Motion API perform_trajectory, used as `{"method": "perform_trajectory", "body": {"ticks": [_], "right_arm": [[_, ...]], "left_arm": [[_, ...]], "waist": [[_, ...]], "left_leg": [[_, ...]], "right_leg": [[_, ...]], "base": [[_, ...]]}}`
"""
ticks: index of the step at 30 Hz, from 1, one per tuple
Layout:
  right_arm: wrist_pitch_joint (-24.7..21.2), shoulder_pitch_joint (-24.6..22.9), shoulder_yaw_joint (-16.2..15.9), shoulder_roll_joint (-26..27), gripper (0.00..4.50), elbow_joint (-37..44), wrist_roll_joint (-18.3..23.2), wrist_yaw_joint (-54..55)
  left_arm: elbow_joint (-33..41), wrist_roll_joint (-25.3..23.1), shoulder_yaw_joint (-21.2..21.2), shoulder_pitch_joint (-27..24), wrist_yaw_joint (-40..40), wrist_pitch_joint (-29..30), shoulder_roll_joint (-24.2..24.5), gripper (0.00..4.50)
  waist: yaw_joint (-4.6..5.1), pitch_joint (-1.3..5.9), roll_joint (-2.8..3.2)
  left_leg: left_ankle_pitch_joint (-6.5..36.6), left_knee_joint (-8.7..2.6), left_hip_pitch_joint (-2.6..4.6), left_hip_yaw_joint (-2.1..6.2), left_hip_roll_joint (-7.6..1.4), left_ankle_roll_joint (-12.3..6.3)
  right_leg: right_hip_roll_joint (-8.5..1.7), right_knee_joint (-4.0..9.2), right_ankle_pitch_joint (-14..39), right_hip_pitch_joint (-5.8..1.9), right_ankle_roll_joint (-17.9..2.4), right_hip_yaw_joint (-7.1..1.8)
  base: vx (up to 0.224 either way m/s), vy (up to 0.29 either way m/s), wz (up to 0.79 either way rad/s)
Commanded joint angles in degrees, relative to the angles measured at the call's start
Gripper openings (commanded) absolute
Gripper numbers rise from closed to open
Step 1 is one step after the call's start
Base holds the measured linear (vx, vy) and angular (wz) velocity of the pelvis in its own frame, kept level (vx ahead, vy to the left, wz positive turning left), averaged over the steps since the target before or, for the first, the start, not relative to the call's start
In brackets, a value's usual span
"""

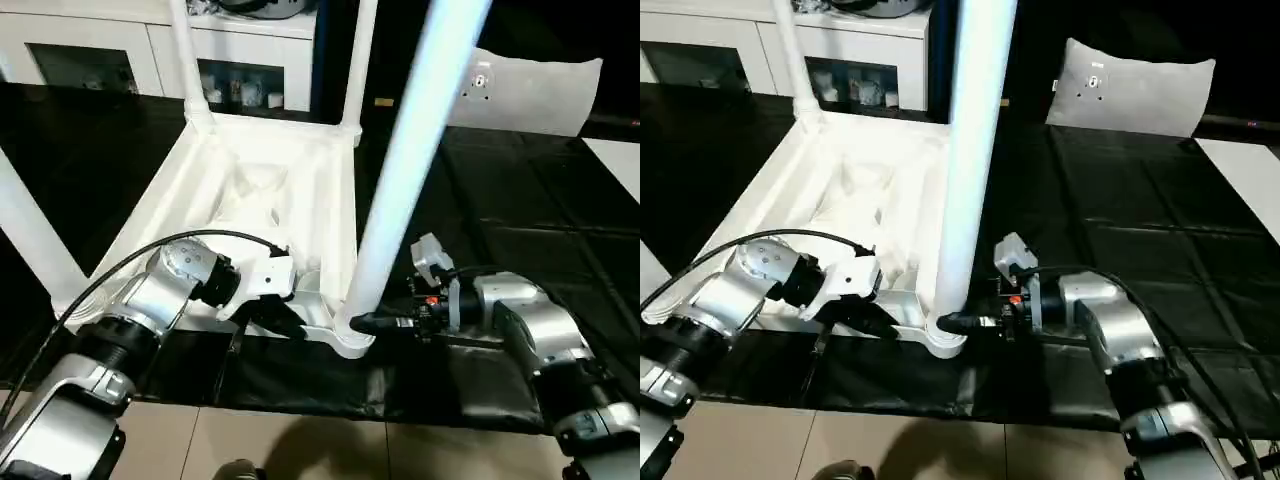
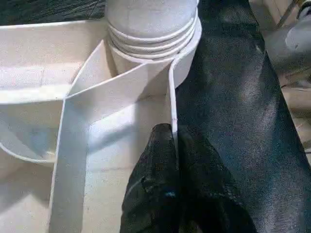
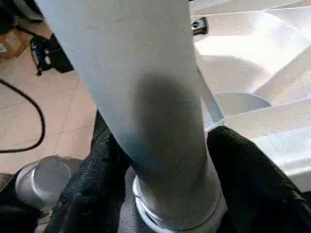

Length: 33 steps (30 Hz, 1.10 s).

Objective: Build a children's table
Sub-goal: Rotate leg to tighten

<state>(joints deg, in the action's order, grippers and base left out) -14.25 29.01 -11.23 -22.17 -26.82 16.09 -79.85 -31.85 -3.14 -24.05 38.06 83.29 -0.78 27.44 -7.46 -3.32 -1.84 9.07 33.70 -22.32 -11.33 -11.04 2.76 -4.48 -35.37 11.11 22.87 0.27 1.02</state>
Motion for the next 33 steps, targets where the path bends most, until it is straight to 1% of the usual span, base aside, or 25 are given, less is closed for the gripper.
{"method": "perform_trajectory", "body": {"ticks": [1, 4, 7, 8, 9, 10, 11, 12, 13, 14, 15, 16, 17, 18, 19, 20, 21, 22, 23, 25, 27, 28, 29, 30, 33], "right_arm": [[0.38, 0.32, -0.13, -0.63, 2.4, 0.46, 0.08, -1.03], [-0.55, -0.39, -0.24, -0.38, 2.12, 1.78, 0.6, -1.43], [-2.77, -1.09, 0.04, -0.09, 2.08, 3.34, 1.71, -1.01], [-5.17, -2.3, 0.5, 0.4, 2.08, 5.59, 2.76, 0.81], [-5.17, -2.3, 0.5, 0.4, 2.07, 5.59, 2.76, 0.81], [-7.43, -3.48, 1.11, 1.35, 2.07, 7.62, 3.19, 4.09], [-9.13, -5.25, 1.63, 3.3, 2.06, 10.11, 2.44, 9.85], [-9.53, -6.18, 1.51, 4.73, 2.06, 11.05, 0.73, 14.22], [-9.6, -6.27, 1.47, 4.98, 2.06, 11.07, 0.29, 15.07], [-9.87, -6.47, 1.4, 5.66, 2.06, 11.07, -0.73, 17.17], [-10.88, -6.84, 1.63, 7.91, 2.06, 10.83, -2.93, 23.01], [-11.04, -6.88, 2.39, 9.62, 2.05, 10.49, -3.78, 26.82], [-11.75, -6.52, 4.17, 12.22, 2.05, 9.65, -4.21, 32.34], [-12.51, -6.2, 5.6, 14.16, 2.03, 9.16, -4.43, 36.43], [-12.59, -5.76, 6.74, 15.95, 2.0, 8.45, -5.18, 40.68], [-12.66, -5.5, 7.39, 17.06, 2.0, 8.09, -5.78, 43.49], [-13.02, -5.32, 7.98, 18.06, 2.0, 8.15, -6.31, 46.3], [-13.38, -4.56, 9.52, 20.15, 2.0, 7.46, -6.78, 51.59], [-13.79, -3.73, 11.11, 22.47, 2.0, 6.8, -7.25, 57.43], [-13.5, -3.28, 11.39, 23.26, 2.0, 6.29, -7.74, 59.71], [-10.22, -2.52, 10.69, 24.83, 2.0, 5.58, -9.66, 61.77], [-9.79, -2.53, 10.62, 25.05, 2.34, 5.66, -9.92, 61.81], [-8.75, -2.75, 10.12, 24.84, 2.54, 5.95, -10.62, 61.42], [-7.82, -3.06, 9.9, 24.55, 2.54, 6.33, -10.91, 60.83], [-5.07, -4.28, 9.95, 23.46, 2.86, 7.97, -10.54, 58.92]], "left_arm": [[-0.01, -1.17, -2.43, 0.87, 2.26, -1.65, -0.64, 0.0], [-0.56, -1.08, -2.01, 0.99, 1.61, -1.23, -0.82, 0.0], [-0.68, -0.52, -1.07, 0.97, 0.51, 0.85, -1.57, 0.0], [-0.06, 0.34, -0.02, 0.75, -1.32, 3.81, -2.67, 0.0], [-0.06, 0.34, -0.02, 0.75, -1.32, 3.81, -2.67, 0.0], [0.74, 0.97, 0.94, 0.55, -3.6, 6.87, -3.85, 0.0], [1.79, 1.5, 2.12, 0.32, -7.42, 10.63, -5.79, 0.0], [2.52, 1.71, 2.76, 0.17, -9.72, 13.08, -6.94, 0.0], [2.59, 1.66, 2.81, 0.18, -10.08, 13.39, -7.13, 0.0], [2.72, 1.47, 2.91, 0.2, -11.07, 14.08, -7.63, 0.0], [2.96, 0.89, 3.2, 0.23, -14.15, 16.04, -9.34, 0.0], [3.04, 0.68, 3.41, 0.27, -15.72, 17.45, -10.35, 0.0], [2.83, 0.37, 3.76, 0.48, -18.15, 18.84, -11.9, 0.0], [2.69, 0.2, 4.18, 0.66, -19.91, 20.27, -13.2, 0.0], [2.48, 0.14, 4.62, 0.88, -21.73, 21.89, -14.64, 0.0], [2.37, 0.12, 4.94, 1.02, -23.01, 23.05, -15.63, 0.0], [2.32, -0.09, 5.27, 1.16, -24.7, 24.06, -16.58, 0.0], [1.87, -0.33, 5.83, 1.54, -27.83, 25.26, -18.49, 0.0], [1.65, -0.61, 6.42, 1.89, -31.56, 26.51, -20.61, 0.0], [1.41, -0.74, 6.86, 2.12, -33.74, 26.64, -21.6, 0.0], [0.47, -2.21, 7.56, 2.83, -38.71, 25.44, -23.93, 0.0], [0.47, -2.46, 7.57, 2.87, -39.08, 25.37, -24.12, 0.0], [0.64, -2.51, 7.65, 2.85, -38.99, 25.51, -24.13, 0.0], [0.88, -2.48, 7.72, 2.81, -38.71, 25.32, -23.92, 0.0], [2.3, -2.6, 7.73, 2.36, -37.21, 25.43, -22.33, 0.0]], "waist": [[0.4, 4.08, -0.01], [0.24, 4.09, 0.0], [0.05, 4.05, 0.0], [-0.08, 4.02, -0.06], [-0.15, 3.96, -0.05], [-0.07, 3.89, 0.0], [-0.17, 3.85, -0.01], [-0.12, 3.69, 0.4], [0.25, 3.63, 0.14], [0.47, 3.56, -0.1], [0.9, 3.44, -0.14], [1.6, 3.39, -0.08], [1.94, 3.29, -0.09], [2.71, 3.21, 0.39], [3.12, 3.28, 0.12], [3.96, 3.45, 0.2], [3.96, 3.45, 0.2], [4.67, 3.38, 0.67], [5.13, 3.44, 0.53], [5.41, 3.53, 0.46], [5.45, 3.64, 0.56], [5.4, 3.67, 0.39], [5.34, 3.73, 0.36], [5.22, 3.73, 0.37], [4.96, 3.9, 0.44]], "left_leg": [[13.71, -3.91, 1.97, 0.69, -2.39, -0.03], [13.65, -3.91, 2.03, 0.67, -2.37, -0.03], [13.93, -3.95, 2.07, 0.67, -2.4, 0.08], [13.98, -3.98, 2.11, 0.66, -2.42, 0.24], [13.91, -4.03, 2.17, 0.6, -2.42, 0.33], [14.36, -4.19, 2.11, 0.66, -2.42, 0.53], [14.75, -4.23, 2.28, 0.67, -2.44, 0.74], [16.23, -4.36, 2.32, 0.87, -2.37, 1.43], [17.15, -4.55, 2.12, 0.93, -2.28, 2.0], [18.8, -4.64, 2.14, 1.18, -2.13, 2.65], [20.06, -4.69, 2.22, 1.34, -2.09, 3.13], [20.71, -4.75, 2.19, 1.45, -2.02, 3.6], [21.41, -4.79, 2.16, 1.52, -1.98, 3.82], [23.38, -4.93, 2.2, 1.76, -1.88, 4.46], [23.87, -4.93, 2.1, 1.88, -1.81, 4.65], [24.49, -5.09, 1.84, 2.28, -1.66, 5.05], [24.49, -5.09, 1.84, 2.28, -1.66, 5.05], [25.7, -5.0, 2.12, 2.31, -1.6, 4.85], [26.32, -4.99, 2.15, 2.27, -1.54, 4.75], [26.08, -4.89, 2.15, 2.23, -1.46, 4.16], [25.13, -4.8, 2.02, 1.98, -1.47, 3.62], [24.41, -4.74, 2.02, 1.81, -1.41, 3.11], [23.82, -4.71, 1.95, 1.76, -1.39, 2.78], [22.9, -4.7, 1.85, 1.67, -1.42, 2.32], [20.1, -4.67, 1.54, 1.5, -1.5, 1.6]], "right_leg": [[-3.3, 3.65, 9.48, -1.71, -13.44, -1.29], [-3.29, 3.64, 9.55, -1.68, -13.39, -1.28], [-3.28, 3.7, 10.28, -1.64, -13.17, -1.31], [-3.3, 3.74, 10.66, -1.6, -13.11, -1.33], [-3.25, 3.77, 10.63, -1.59, -12.97, -1.38], [-3.2, 3.75, 11.3, -1.55, -12.78, -1.39], [-3.19, 3.84, 11.87, -1.38, -12.67, -1.41], [-3.41, 4.07, 14.04, -1.21, -12.29, -1.49], [-3.42, 4.25, 15.66, -1.35, -11.74, -1.49], [-3.62, 4.66, 19.73, -1.38, -10.45, -1.44], [-3.71, 5.06, 23.04, -1.19, -9.24, -1.49], [-3.7, 5.28, 24.7, -1.01, -8.62, -1.49], [-3.68, 5.42, 25.84, -0.92, -8.28, -1.45], [-3.62, 5.79, 28.12, -0.73, -7.62, -1.34], [-3.61, 5.81, 28.84, -0.84, -7.31, -1.2], [-3.58, 5.88, 29.67, -1.02, -6.53, -0.89], [-3.58, 5.88, 29.67, -1.02, -6.53, -0.89], [-3.38, 6.23, 29.41, -0.65, -6.55, -0.9], [-3.23, 6.3, 28.77, -0.5, -6.79, -0.92], [-3.11, 6.36, 26.7, -0.53, -7.03, -0.97], [-2.93, 6.25, 23.31, -0.53, -7.47, -1.17], [-2.85, 6.21, 21.82, -0.61, -7.72, -1.26], [-2.83, 6.13, 21.05, -0.74, -7.82, -1.27], [-2.79, 6.07, 19.94, -0.82, -7.96, -1.32], [-2.78, 5.69, 15.84, -1.17, -8.62, -1.43]], "base": [[0.0, 0.0, 0.0], [0.0, 0.0, 0.0], [0.0, 0.0, 0.0], [0.0, 0.0, 0.0], [0.0, 0.0, 0.0], [0.0, 0.0, 0.0], [0.0, 0.0, 0.0], [0.0, 0.0, 0.0], [0.0, 0.0, 0.0], [0.0, 0.0, 0.0], [0.0, 0.0, 0.0], [0.0, 0.0, 0.0], [0.0, 0.0, 0.0], [0.0, 0.0, 0.0], [0.0, 0.0, 0.0], [0.0, 0.0, 0.0], [0.0, 0.0, 0.0], [0.0, 0.0, 0.0], [0.0, 0.0, 0.0], [0.0, 0.0, 0.0], [0.0, 0.0, 0.0], [0.0, 0.0, 0.0], [0.0, 0.0, 0.0], [0.0, 0.0, 0.0], [0.0, 0.0, 0.0]]}}
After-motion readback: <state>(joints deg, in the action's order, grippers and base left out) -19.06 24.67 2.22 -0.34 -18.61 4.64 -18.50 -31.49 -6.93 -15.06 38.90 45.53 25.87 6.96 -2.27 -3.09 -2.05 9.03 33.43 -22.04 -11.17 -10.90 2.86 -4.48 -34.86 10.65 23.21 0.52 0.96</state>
